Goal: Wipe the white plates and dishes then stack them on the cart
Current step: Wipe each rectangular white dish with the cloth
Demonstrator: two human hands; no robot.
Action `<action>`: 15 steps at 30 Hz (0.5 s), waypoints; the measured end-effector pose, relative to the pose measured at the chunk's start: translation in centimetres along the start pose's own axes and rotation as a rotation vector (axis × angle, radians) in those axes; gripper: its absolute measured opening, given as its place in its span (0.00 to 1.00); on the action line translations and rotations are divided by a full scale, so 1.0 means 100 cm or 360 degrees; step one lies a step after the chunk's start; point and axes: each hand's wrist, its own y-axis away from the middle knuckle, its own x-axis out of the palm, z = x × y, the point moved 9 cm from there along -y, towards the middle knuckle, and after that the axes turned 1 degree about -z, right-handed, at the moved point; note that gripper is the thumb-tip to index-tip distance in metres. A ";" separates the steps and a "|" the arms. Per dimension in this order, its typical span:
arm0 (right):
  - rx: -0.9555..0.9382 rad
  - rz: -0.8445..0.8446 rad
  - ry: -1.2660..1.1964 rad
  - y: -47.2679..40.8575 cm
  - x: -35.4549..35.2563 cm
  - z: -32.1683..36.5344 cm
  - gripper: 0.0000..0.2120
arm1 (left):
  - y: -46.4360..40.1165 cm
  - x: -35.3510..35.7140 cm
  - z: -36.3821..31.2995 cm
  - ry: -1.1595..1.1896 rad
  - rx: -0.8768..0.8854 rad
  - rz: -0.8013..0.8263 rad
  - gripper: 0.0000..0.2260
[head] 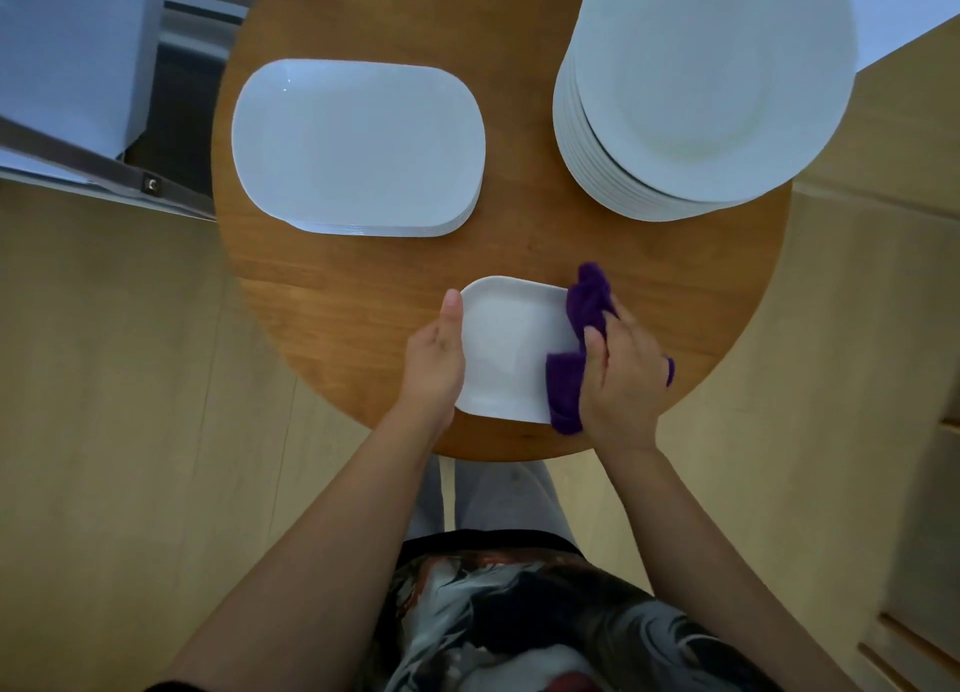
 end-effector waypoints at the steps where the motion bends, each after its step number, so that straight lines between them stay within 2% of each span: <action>1: 0.0011 -0.0063 -0.0108 -0.003 -0.003 0.016 0.18 | 0.002 0.001 -0.007 -0.0047 0.0050 0.0025 0.21; 2: -0.0021 -0.0047 -0.0245 -0.007 -0.002 0.036 0.19 | 0.004 0.001 -0.016 -0.0100 0.0122 0.0063 0.22; 4: -0.0199 0.0282 -0.0467 -0.011 0.012 0.082 0.23 | 0.012 0.000 -0.034 -0.0118 0.0289 0.0176 0.26; 5: -0.0359 0.0532 -0.0430 -0.010 0.021 0.103 0.26 | 0.015 -0.004 -0.042 -0.0102 0.0342 0.0224 0.28; 7: -0.0680 0.1001 -0.0086 -0.007 0.037 0.125 0.35 | 0.019 -0.019 -0.058 -0.0145 0.0431 0.0285 0.30; 9: -0.0781 0.1276 0.0116 -0.015 0.036 0.131 0.40 | 0.025 -0.030 -0.072 -0.0297 0.0548 0.0404 0.30; 11: -0.0708 0.1423 0.0087 -0.025 0.029 0.140 0.30 | 0.035 -0.034 -0.083 -0.0438 0.0651 0.0517 0.29; 13: -0.0627 0.1508 -0.0014 -0.030 0.025 0.150 0.20 | 0.046 -0.041 -0.098 -0.0441 0.0777 0.0523 0.28; 15: -0.0516 0.1548 -0.0214 -0.034 0.019 0.155 0.16 | 0.056 -0.048 -0.116 -0.0418 0.0901 0.0489 0.29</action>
